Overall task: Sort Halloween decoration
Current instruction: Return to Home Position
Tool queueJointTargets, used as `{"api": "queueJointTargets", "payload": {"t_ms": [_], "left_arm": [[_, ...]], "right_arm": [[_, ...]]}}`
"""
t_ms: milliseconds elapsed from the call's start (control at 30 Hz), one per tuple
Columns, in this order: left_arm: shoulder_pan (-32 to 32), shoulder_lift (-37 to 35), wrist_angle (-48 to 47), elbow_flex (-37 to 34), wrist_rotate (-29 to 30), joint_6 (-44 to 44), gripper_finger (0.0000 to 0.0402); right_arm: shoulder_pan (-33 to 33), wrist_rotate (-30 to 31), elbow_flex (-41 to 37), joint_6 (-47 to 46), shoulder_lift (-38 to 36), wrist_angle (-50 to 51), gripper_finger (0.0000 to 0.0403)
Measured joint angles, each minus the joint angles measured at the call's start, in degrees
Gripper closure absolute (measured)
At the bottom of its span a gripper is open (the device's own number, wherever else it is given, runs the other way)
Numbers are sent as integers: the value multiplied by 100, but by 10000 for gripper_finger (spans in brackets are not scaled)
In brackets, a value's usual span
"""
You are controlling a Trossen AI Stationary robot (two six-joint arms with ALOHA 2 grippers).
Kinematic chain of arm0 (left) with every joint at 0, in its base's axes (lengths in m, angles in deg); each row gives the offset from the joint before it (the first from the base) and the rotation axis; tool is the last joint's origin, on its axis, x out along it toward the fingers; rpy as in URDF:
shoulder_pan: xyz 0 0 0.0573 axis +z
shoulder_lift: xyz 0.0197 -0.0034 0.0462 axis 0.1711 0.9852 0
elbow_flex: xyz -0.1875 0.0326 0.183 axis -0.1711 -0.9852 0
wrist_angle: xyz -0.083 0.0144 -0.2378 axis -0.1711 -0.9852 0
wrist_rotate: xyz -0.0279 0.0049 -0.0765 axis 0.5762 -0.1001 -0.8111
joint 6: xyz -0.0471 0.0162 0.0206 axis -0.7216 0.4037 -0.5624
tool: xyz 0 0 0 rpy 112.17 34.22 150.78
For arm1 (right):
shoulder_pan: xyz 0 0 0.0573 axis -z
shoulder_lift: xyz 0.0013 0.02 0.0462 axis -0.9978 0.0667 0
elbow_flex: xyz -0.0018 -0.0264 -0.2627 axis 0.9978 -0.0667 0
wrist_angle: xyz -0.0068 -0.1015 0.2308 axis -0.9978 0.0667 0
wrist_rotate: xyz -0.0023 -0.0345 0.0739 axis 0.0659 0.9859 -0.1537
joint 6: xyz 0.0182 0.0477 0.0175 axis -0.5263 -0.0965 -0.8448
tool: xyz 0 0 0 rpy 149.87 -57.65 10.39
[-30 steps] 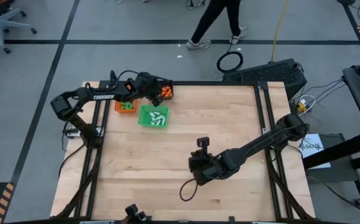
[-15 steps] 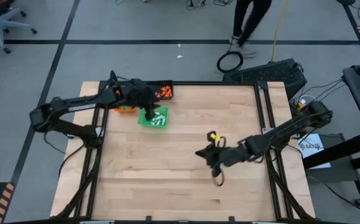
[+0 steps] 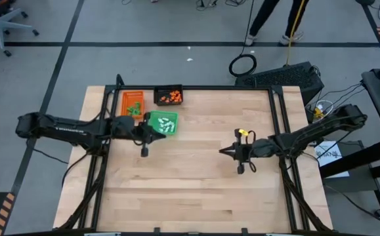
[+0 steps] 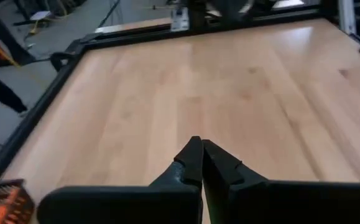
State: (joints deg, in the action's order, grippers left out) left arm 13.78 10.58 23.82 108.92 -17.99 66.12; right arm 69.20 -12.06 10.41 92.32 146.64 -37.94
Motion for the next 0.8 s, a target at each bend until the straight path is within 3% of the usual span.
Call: {"api": "queueJointTargets", "payload": {"t_ms": [167,333,700,800], "left_arm": [[-277,-191,737,-723,703,-244,394],[-568,-214,1250,-1330,1244,-590,394],[-933,-258,2474,-2228,1539,-620,394],[-931,-351,2501,-2367,1649,-594,394]], "right_arm": [[67,2,-401,-154,-103,-105,403],[127,-3,-918,-303,-103,-990,403],[168,-16,-2074,-461,-103,-2792,403],[168,-275,-2335,-476,-99,-3246,403]]}}
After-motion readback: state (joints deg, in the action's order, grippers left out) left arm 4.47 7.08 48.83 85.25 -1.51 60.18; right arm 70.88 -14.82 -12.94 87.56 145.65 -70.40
